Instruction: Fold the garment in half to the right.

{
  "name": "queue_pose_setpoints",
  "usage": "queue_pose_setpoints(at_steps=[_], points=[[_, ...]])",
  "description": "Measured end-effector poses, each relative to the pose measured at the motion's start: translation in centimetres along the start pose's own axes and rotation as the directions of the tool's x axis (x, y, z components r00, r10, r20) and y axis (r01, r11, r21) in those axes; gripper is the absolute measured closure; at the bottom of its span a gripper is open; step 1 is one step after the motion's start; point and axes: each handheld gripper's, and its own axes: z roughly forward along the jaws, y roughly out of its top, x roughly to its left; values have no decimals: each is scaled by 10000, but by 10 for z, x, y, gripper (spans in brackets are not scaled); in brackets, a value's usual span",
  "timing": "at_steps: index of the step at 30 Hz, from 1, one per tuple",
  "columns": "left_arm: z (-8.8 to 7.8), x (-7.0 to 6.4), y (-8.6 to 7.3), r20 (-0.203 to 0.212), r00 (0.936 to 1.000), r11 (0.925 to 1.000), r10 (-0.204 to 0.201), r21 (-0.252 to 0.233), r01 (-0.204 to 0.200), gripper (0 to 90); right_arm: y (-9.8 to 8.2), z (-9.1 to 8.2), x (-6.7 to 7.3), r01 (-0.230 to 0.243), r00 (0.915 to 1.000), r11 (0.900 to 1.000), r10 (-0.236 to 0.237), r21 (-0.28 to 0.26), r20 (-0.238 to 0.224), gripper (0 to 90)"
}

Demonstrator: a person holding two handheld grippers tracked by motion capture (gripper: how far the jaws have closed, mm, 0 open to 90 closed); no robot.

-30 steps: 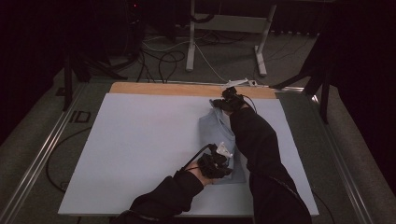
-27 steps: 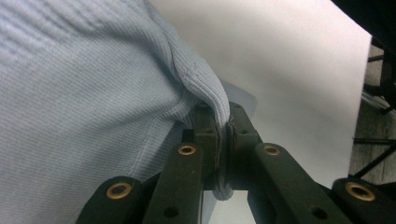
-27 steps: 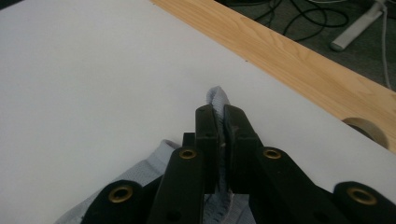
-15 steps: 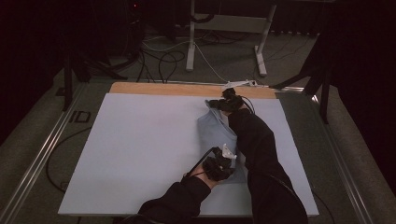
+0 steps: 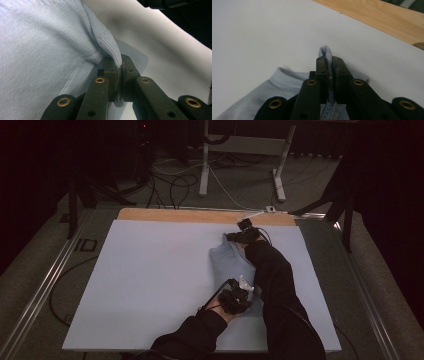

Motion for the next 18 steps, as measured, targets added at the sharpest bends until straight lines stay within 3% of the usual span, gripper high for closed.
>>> queue_pose_setpoints(at_steps=[8,9,10,11,12,13,18], points=[[2,1,-2,107,9999,10000,21,65,-22,863,-3,-4,-1,106,9990,9992,-122,375,437,798],[2,2,-2,131,9999,10000,-12,60,11,862,-2,-10,-2,-24,9985,9996,8,289,550,684],[2,2,-2,150,9999,10000,-9,80,8,862,-2,-10,-2,-24,9985,9996,8,289,550,684],[3,2,-2,158,9999,10000,-9,90,8,861,-1,-16,-3,-109,9983,9997,95,236,582,586],[3,1,-2,197,9998,10000,-39,68,37,861,-1,-16,-3,-109,9983,9997,95,236,582,586],[3,0,-2,167,9999,10000,-33,29,32,860,0,-22,-4,-203,9986,9993,188,300,488,494],[6,2,-3,284,9995,9999,-116,-29,116,842,3,-36,-2,-181,9990,9997,175,150,423,377]])
